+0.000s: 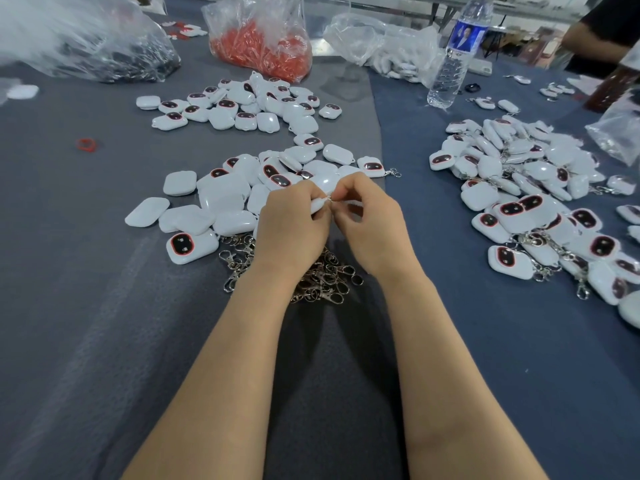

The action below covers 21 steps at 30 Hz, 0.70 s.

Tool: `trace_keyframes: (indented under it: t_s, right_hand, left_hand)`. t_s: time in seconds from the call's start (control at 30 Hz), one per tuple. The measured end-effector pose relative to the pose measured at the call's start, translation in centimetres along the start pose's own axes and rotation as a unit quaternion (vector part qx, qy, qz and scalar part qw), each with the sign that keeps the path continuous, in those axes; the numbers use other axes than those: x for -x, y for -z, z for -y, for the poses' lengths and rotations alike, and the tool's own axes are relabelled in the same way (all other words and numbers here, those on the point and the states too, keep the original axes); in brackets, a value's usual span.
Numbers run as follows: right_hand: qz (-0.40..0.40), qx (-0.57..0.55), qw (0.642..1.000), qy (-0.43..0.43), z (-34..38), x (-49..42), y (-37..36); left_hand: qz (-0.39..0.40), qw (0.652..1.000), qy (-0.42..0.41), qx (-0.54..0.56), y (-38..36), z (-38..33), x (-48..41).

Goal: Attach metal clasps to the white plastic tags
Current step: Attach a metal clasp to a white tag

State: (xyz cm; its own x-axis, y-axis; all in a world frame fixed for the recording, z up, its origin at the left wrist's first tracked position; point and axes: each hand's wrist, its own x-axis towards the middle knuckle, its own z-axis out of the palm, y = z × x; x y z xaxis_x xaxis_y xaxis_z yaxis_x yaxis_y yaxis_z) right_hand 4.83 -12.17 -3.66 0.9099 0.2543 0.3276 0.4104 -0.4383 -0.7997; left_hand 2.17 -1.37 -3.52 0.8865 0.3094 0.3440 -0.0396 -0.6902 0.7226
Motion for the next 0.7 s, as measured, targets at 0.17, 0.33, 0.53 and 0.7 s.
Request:
trace_keyframes:
  t_s: [0.17,0.33,0.53,0.7]
  right_hand:
    - [0.009,-0.032,0.999,-0.001,-0.05,0.22,0.04]
    - [0.005,-0.064,0.998,-0.021,-0.21,0.17,0.0]
    - [-0.05,-0.087,0.994,-0.045,-0.5,-0.08,0.04]
    - [-0.105,-0.108,0.986,-0.074,-0.42,-0.26,0.32]
  left_hand:
    - [0.012,1.0,-0.013,-0.006,0.36,0.37,-0.25]
    - [0.03,0.999,-0.017,0.015,0.55,0.63,-0.38]
    - [0.035,0.998,-0.02,0.054,0.57,0.19,-0.31]
    - [0.048,0.99,0.018,0.135,1.02,-0.3,-0.35]
